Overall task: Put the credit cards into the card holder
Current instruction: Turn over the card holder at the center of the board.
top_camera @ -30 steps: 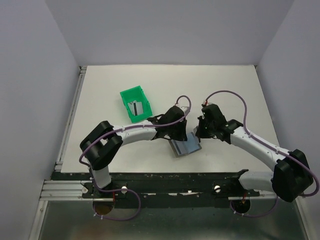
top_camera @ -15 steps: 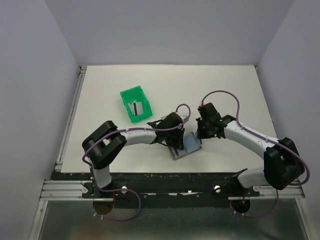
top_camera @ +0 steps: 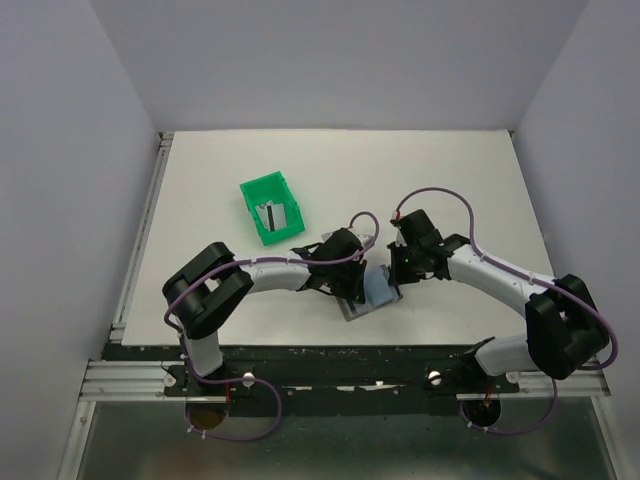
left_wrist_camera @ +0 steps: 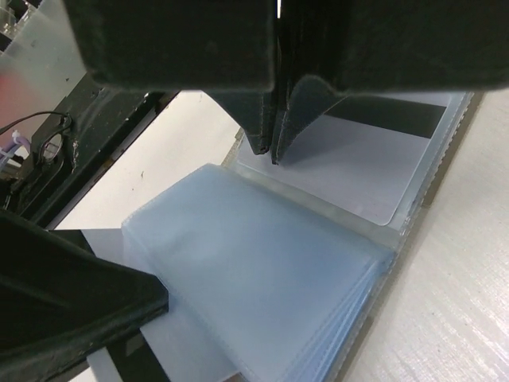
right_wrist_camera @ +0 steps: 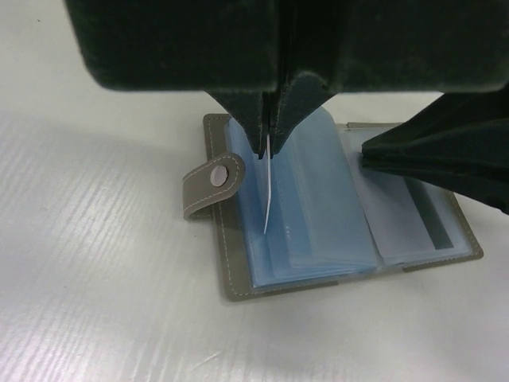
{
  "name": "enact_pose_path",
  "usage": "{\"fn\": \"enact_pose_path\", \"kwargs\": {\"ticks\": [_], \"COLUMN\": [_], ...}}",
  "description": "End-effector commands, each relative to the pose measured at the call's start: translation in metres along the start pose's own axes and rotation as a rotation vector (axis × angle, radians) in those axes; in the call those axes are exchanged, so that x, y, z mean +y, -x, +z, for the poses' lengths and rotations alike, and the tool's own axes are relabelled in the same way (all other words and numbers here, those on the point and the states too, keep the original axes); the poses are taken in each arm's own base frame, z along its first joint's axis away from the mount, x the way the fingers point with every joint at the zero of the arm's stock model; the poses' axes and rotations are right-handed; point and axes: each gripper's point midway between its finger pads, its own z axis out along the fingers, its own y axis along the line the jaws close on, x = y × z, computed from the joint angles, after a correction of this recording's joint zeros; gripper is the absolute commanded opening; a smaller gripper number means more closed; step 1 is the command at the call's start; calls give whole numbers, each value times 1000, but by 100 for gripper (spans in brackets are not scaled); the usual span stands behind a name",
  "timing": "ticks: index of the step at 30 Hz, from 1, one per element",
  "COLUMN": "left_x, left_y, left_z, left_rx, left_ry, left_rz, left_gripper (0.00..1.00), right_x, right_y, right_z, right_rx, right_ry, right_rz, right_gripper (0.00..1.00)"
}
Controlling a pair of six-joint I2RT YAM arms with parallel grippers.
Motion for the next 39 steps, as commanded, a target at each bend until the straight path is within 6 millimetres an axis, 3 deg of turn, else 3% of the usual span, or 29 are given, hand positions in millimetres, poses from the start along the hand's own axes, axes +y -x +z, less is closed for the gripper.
{"fn": "enact_pose_path", "kwargs": {"ticks": [1, 15, 32, 39], "left_x": [32, 34, 30, 30], "left_y": [-20, -18, -12, -12], "left_z": [-6, -8, -6, -6], "left_rx": [55, 47, 47, 47], "left_ry": [94, 93, 89, 87], "left_rz": [-11, -23, -27, -26], "left_gripper": [2, 1, 1, 1], "right_x": [16, 31, 16, 42], "right_y": [-7, 6, 25, 34], "right_z": [2, -11, -37, -54], "right_rx": [17, -73, -212, -286], "right_ry": [110, 196, 106, 258], "right_rz": [-21, -19, -14, -66], "right_gripper": [1, 0, 0, 1]}}
